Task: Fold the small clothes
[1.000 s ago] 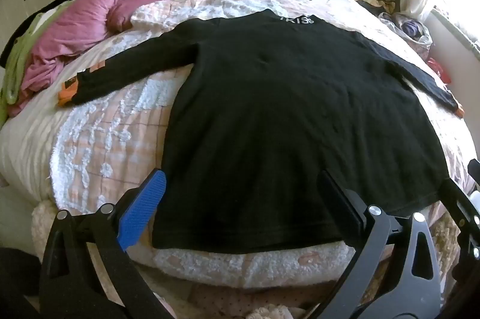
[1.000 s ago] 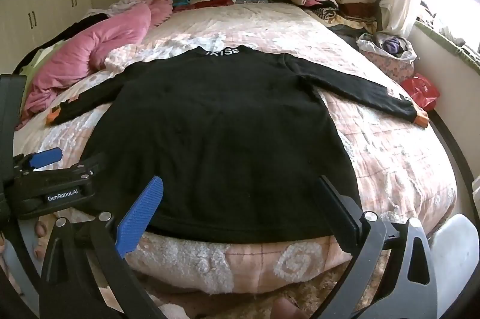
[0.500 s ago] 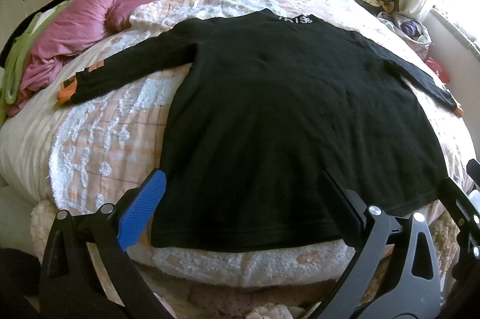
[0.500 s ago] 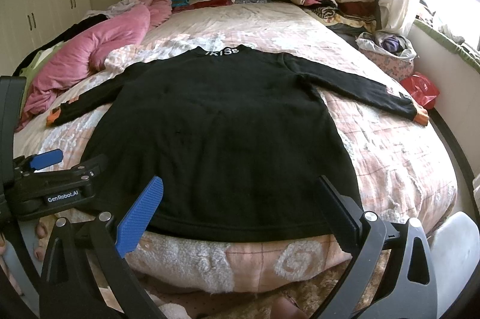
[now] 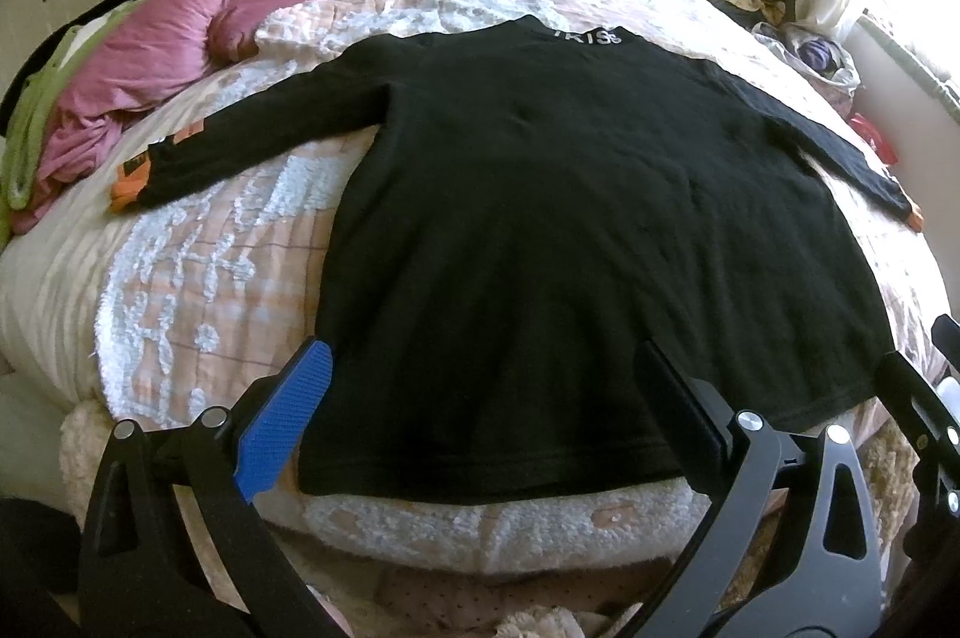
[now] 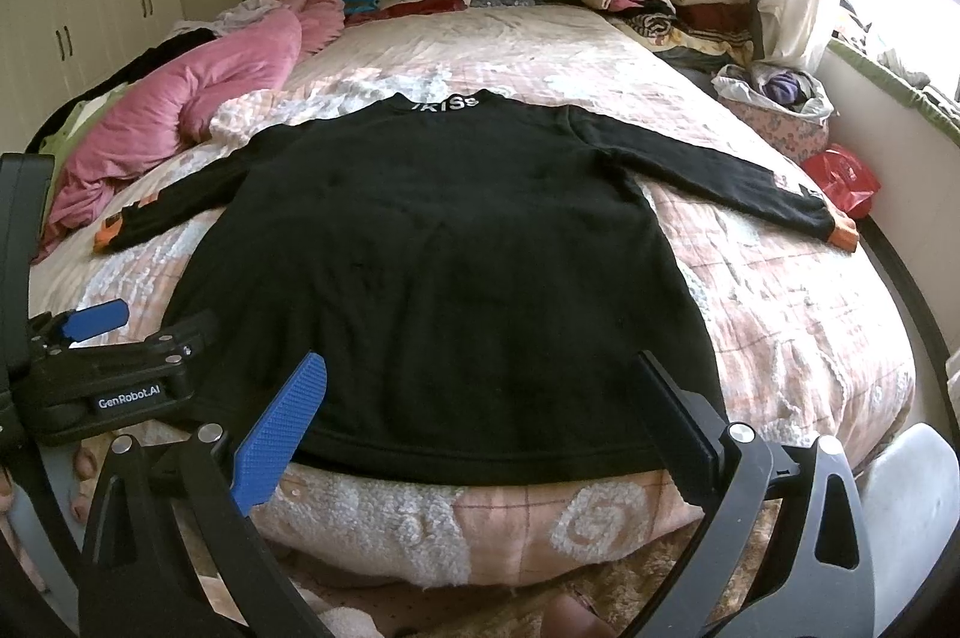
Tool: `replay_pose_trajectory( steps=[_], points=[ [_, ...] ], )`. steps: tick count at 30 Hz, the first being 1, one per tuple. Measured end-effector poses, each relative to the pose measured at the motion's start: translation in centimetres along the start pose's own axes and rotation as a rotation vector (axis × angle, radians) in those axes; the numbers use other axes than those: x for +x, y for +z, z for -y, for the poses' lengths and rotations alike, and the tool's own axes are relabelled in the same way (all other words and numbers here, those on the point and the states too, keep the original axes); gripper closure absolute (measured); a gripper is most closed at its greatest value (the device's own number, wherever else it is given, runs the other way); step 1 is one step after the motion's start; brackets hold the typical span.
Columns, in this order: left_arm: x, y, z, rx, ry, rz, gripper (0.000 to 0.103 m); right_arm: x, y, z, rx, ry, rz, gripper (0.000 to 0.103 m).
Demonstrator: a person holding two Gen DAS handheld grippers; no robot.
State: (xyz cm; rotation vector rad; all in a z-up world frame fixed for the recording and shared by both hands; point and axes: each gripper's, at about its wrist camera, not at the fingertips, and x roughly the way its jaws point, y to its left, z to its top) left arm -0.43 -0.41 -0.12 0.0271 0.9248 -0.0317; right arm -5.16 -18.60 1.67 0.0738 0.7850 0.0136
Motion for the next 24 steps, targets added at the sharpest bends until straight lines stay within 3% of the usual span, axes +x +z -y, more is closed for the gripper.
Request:
replay_pose_trajectory(
  steps=[17,24],
  points=[
    [0.6,0.3,0.1,0.004,-0.02,-0.012,0.008,0.2,0.3,-0.5,-0.003,0.015,0.001,0.004],
    [1.0,1.8,-0.6,-0.006,-0.033,-0.014,0.008,0.4,2.2,-0.4,0.014,0.018,0.011,0.004]
  ],
)
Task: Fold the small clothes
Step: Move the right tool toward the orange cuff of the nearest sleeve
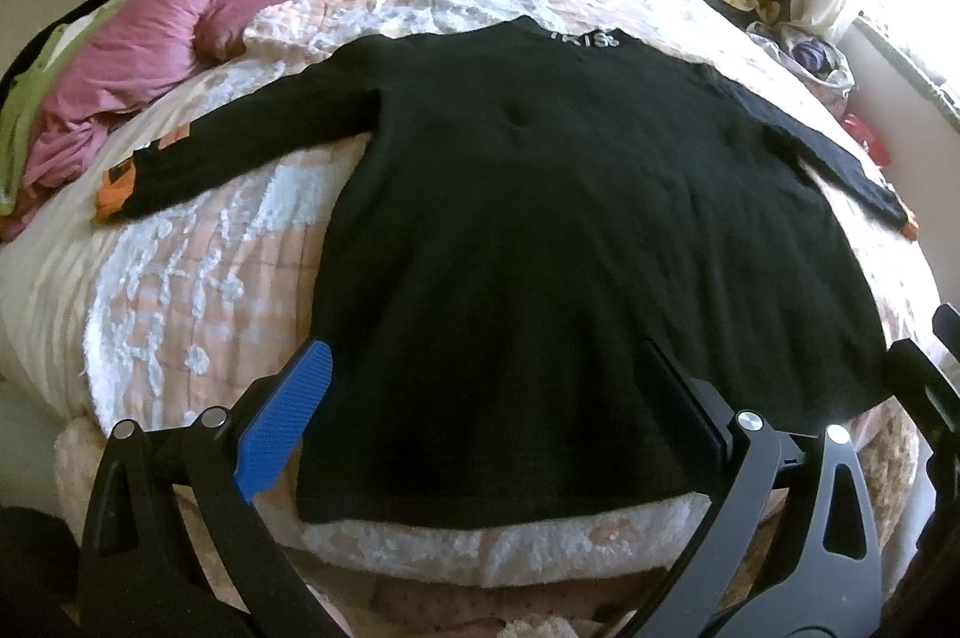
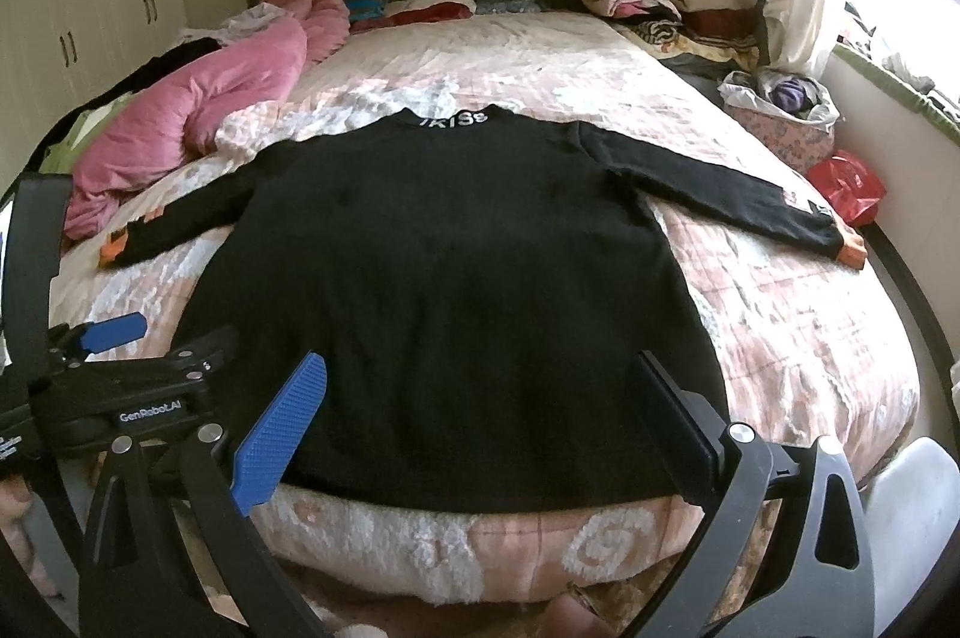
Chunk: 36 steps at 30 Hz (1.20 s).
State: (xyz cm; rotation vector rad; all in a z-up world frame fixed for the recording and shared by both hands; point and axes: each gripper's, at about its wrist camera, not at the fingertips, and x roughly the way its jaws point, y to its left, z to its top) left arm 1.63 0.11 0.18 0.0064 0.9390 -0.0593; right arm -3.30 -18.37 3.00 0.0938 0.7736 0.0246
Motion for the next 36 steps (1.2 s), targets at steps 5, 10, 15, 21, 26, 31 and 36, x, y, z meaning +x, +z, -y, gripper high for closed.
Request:
replay_pose_trajectory(
  steps=[5,10,15,21,26,31,36],
  points=[
    [0.1,2.1,-0.4,-0.007,-0.011,0.016,0.008,0.1,1.9,0.1,0.011,0.008,0.014,0.004],
    [0.5,4.4,-0.7,-0.008,-0.042,0.025,0.008,0.0,4.7,0.2,0.038,0.032,0.054,0.004],
    [1.1,7.2,-0.5,-0.009,-0.045,0.028,0.008,0.3,7.6,0.9,0.082,0.046,0.081,0.004],
    [1.3,10.8,0.0,-0.03,-0.065,0.054,0.008,0.8,10.5,2.2,0.121,0.047,0.108,0.004],
    [1.3,13.7,1.0,-0.022,-0.078,0.076,0.008,1.2,12.2,3.6,0.145,0.03,0.129,0.004],
    [1.7,16.5,1.9,-0.015,-0.093,0.095,0.008,2.0,13.6,5.2,0.176,0.006,0.138,0.004],
    [3.0,18.8,2.8,-0.006,-0.087,0.092,0.008,3.3,15.0,7.0,0.209,-0.016,0.139,0.004]
  ],
)
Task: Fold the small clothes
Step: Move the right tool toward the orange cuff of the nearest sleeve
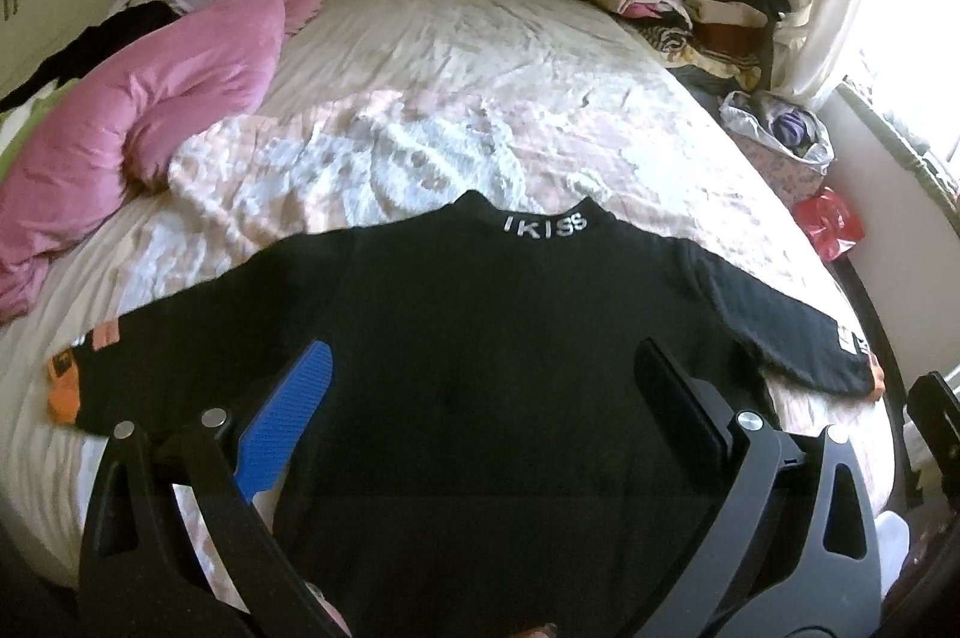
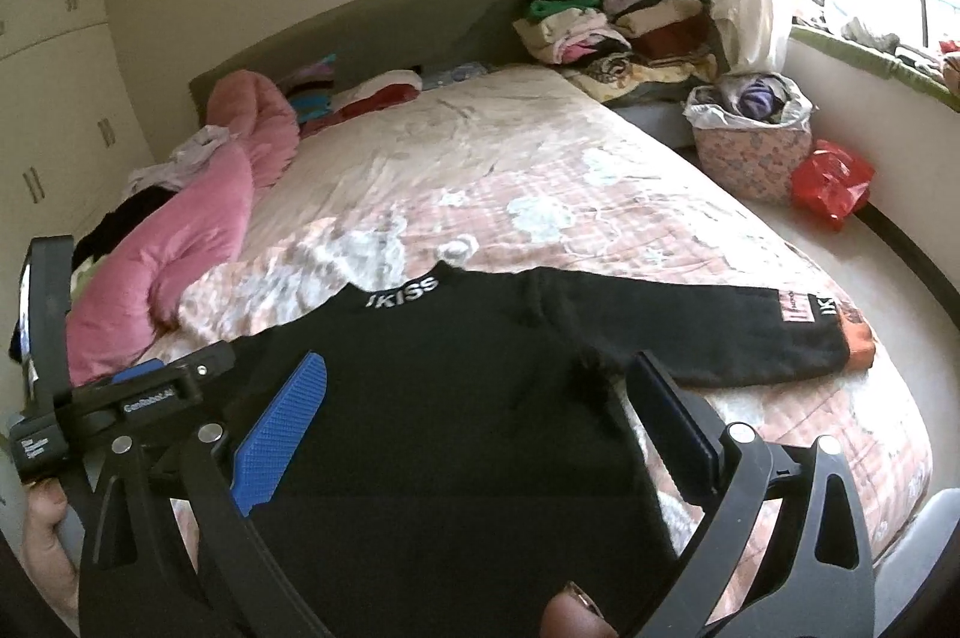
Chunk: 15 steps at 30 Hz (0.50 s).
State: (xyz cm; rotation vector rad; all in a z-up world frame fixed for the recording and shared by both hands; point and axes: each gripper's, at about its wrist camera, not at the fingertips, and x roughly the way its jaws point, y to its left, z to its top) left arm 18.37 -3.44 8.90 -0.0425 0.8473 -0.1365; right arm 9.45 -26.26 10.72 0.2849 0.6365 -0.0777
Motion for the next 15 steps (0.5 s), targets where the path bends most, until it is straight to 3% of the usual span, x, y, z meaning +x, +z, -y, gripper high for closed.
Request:
replay_pose_trajectory(
  steps=[10,15],
  points=[
    [2.2,2.5,2.4,0.043,0.005,-0.015,0.008,1.9,3.1,3.3,0.1,-0.048,0.037,0.004],
    [3.2,3.0,3.7,0.06,-0.028,-0.021,0.008,3.0,3.6,6.1,0.162,-0.092,0.025,0.004]
  ],
)
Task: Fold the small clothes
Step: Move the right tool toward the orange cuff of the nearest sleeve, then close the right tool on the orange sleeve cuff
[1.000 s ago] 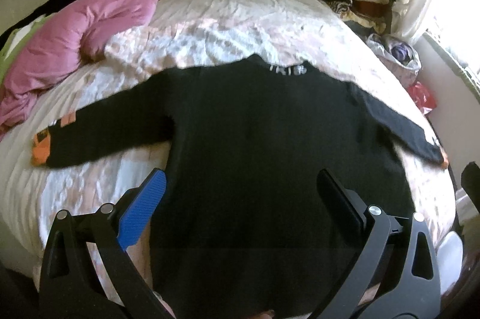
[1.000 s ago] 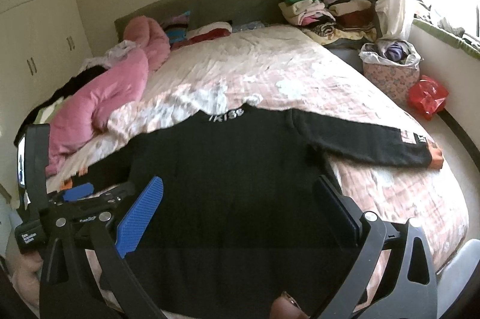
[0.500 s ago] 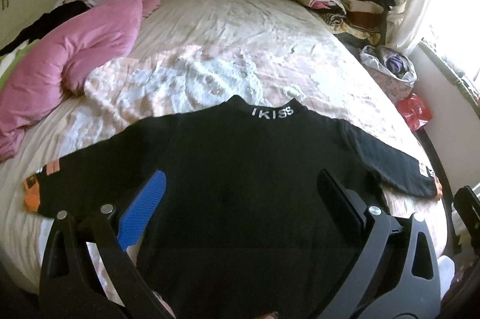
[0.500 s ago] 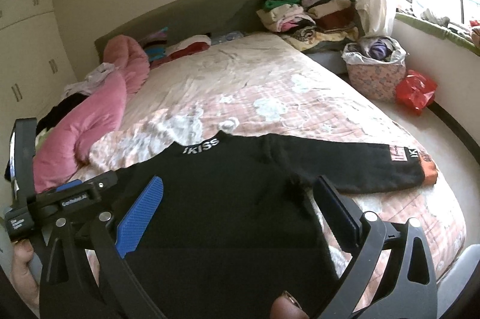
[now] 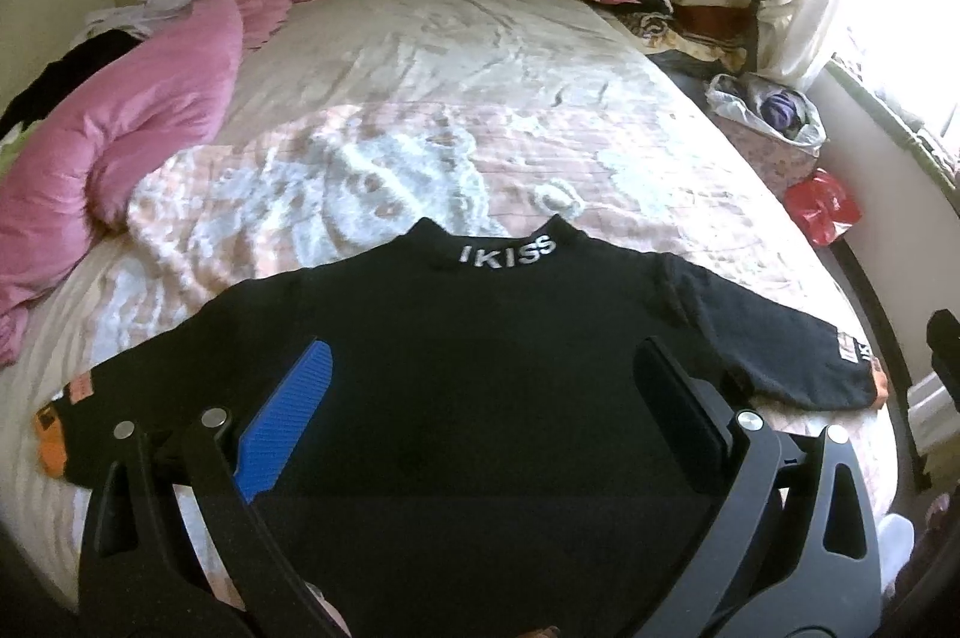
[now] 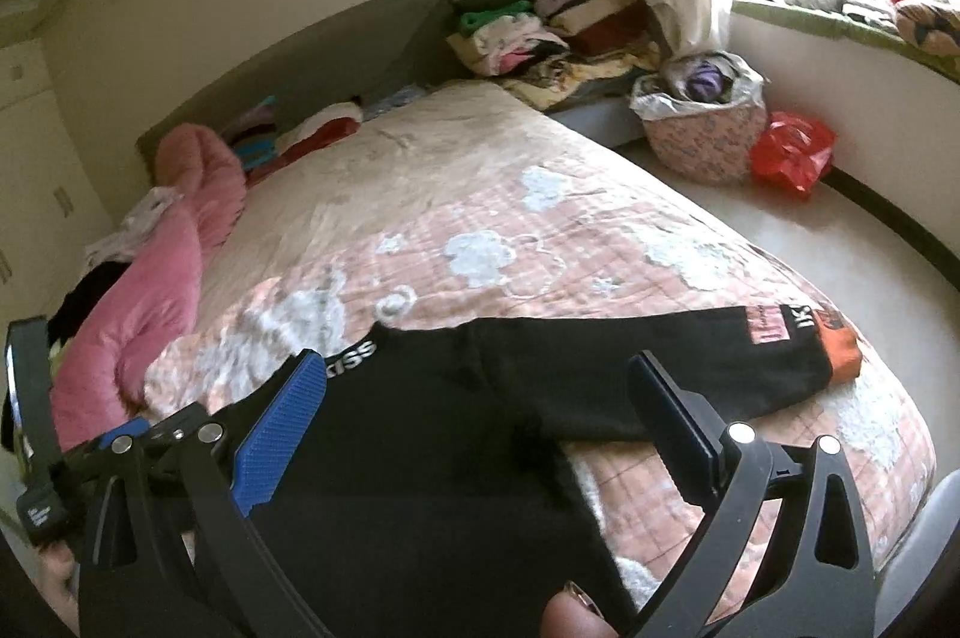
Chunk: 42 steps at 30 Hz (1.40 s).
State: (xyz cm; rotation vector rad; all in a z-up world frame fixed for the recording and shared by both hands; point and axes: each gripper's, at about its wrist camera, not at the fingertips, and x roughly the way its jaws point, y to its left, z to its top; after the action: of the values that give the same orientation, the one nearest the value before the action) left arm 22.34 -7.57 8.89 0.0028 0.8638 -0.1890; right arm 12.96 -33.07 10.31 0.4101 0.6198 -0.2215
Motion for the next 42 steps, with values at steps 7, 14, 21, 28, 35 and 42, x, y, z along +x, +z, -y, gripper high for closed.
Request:
replay_pose_trajectory(
  steps=[7,14,21,28,35,42],
  points=[
    [1.9,0.4,1.9,0.024,-0.027,-0.024,0.008,1.9,0.3,3.7,0.052,-0.092,-0.015,0.004],
    [4.5,0.3,3.5,0.049,-0.035,-0.06,0.008,3.8,0.3,7.7,0.121,-0.174,-0.022,0.004],
    [7.8,-0.3,4.5,0.061,-0.042,-0.103,0.008,6.1,-0.4,12.4,0.206,-0.265,-0.051,0.004],
    [11.0,-0.9,5.1,0.075,-0.039,-0.149,0.008,8.7,-2.0,16.8,0.309,-0.364,-0.098,0.004],
    [13.4,-1.3,5.2,0.081,-0.032,-0.174,0.008,10.5,-3.9,21.0,0.424,-0.434,-0.145,0.004],
    [15.0,-1.6,5.2,0.094,-0.026,-0.188,0.008,12.2,-4.7,24.2,0.539,-0.433,-0.164,0.004]
  ],
)
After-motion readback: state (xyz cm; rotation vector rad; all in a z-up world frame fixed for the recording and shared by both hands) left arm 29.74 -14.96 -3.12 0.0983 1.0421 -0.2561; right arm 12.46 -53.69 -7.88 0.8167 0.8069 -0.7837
